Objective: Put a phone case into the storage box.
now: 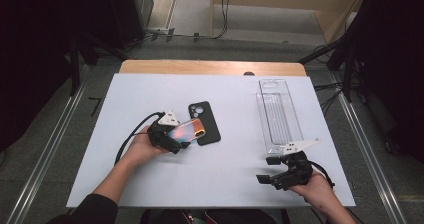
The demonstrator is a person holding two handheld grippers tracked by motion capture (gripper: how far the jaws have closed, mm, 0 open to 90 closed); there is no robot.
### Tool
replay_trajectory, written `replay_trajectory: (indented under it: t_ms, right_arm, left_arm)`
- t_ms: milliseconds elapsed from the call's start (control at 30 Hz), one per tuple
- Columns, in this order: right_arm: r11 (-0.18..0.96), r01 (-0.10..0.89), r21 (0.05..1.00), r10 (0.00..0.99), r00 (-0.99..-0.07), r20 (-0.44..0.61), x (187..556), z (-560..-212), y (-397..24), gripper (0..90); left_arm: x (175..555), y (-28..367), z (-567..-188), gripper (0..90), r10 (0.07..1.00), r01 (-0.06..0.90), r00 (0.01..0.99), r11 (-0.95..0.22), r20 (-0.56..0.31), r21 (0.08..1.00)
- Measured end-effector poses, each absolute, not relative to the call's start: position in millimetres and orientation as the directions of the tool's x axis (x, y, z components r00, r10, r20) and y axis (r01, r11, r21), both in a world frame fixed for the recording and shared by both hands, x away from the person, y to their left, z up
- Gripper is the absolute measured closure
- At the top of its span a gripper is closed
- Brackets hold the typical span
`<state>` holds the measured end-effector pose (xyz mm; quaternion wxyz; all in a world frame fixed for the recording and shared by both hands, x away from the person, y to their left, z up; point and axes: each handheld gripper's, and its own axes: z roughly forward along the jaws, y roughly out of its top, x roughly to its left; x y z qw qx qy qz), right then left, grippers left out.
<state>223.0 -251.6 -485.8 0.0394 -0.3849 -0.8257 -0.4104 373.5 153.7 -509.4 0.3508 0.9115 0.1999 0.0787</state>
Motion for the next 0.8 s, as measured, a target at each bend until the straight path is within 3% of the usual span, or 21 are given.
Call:
replay_trajectory:
  t_ms: [200,267,800]
  right_arm:
    - [0.366,0.668,0.648,0.603,-0.7,0.382,223.1,-485.8,-251.6,14.5]
    - [0.367,0.668,0.648,0.603,-0.701,0.381,223.2,-485.8,-251.5,14.5]
    - [0.369,0.664,0.65,0.599,-0.705,0.38,223.0,-485.3,-251.3,14.5]
  left_arm:
    - [372.5,153.3,-509.6,8.2,0.424,0.303,0.906,-0.674,0.017,0.674]
    - [372.3,155.2,-508.5,14.9,0.422,0.3,0.907,-0.674,0.018,0.675]
    - [370.1,155.6,-506.3,16.7,0.399,0.275,0.916,-0.687,0.033,0.673]
